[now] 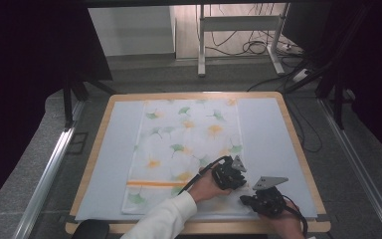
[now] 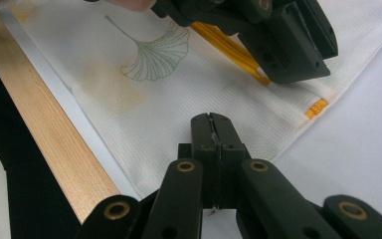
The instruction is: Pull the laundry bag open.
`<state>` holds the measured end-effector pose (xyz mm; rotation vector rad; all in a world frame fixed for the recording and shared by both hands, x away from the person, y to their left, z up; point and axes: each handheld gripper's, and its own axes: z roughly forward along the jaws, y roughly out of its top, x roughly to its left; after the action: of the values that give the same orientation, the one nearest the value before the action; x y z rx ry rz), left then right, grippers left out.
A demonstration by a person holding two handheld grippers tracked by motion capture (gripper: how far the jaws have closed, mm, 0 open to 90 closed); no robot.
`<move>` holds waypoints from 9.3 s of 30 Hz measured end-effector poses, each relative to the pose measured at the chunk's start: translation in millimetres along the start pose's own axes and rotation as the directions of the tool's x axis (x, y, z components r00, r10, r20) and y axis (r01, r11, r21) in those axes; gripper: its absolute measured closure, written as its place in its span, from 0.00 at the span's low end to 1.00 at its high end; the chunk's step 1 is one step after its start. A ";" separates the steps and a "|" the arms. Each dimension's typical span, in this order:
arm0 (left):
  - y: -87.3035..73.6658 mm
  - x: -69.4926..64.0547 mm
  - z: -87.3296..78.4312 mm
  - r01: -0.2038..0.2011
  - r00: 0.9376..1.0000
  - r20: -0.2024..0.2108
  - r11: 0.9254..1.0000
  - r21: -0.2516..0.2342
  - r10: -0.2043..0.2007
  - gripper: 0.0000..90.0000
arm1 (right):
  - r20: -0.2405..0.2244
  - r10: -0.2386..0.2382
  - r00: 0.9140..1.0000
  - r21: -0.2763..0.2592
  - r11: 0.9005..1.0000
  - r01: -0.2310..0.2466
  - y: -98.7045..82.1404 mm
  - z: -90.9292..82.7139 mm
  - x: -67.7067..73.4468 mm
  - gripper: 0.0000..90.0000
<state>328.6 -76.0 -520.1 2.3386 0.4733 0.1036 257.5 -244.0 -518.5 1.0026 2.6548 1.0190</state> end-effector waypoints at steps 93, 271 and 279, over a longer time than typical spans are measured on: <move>-24.2 5.4 -24.8 -0.024 1.000 0.011 0.998 0.052 0.024 0.94 | 0.040 0.124 0.991 -0.014 0.992 -0.124 6.7 4.3 -16.2 0.99; -146.6 39.8 -140.6 0.131 0.982 -0.153 0.986 0.107 -0.114 0.94 | 0.094 0.131 0.987 -0.023 0.991 -0.129 31.3 21.4 -19.1 0.99; -155.6 43.1 -149.6 0.146 0.977 -0.173 0.984 0.106 -0.127 0.94 | 0.096 0.127 0.987 -0.024 0.992 -0.125 31.1 21.5 -19.0 0.99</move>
<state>289.8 140.6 -520.7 2.4156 0.7396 0.2110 296.2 -226.8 -517.3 1.1975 2.5273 0.9887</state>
